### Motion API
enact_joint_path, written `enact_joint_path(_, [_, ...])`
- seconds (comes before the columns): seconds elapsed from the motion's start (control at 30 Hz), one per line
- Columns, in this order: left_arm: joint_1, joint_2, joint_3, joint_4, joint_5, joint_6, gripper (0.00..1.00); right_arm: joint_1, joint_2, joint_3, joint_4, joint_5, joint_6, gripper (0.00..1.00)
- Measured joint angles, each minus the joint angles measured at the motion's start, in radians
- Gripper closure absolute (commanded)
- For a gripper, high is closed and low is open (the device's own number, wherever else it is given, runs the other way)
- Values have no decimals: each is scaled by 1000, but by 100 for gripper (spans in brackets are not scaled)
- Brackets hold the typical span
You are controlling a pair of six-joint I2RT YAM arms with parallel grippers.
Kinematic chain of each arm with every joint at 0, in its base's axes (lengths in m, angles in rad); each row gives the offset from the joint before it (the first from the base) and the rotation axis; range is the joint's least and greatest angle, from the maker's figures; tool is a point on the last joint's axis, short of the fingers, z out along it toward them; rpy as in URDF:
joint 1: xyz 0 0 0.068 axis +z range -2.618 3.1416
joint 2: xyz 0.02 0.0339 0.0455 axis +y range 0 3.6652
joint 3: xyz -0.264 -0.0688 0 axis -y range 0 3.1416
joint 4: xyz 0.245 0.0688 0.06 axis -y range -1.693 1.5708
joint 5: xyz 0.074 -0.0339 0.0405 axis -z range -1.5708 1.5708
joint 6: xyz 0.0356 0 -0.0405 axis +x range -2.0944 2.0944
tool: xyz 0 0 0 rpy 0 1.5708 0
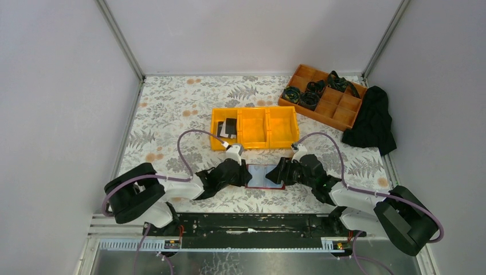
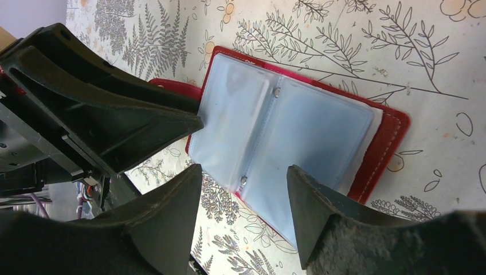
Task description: Take the credit cards out of the card holder
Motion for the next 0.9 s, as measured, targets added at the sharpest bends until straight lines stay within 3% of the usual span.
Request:
enact_joint_path(0.33, [2, 106, 21, 151, 95, 0, 67, 0, 82, 0, 55, -5, 9, 38])
enact_joint_path(0.5, [2, 164, 31, 245, 186, -8, 67, 0, 115, 0, 93, -3, 19, 46])
enact_joint_path(0.9, [7, 181, 28, 292, 324, -45, 67, -2, 134, 0, 109, 45, 32, 52])
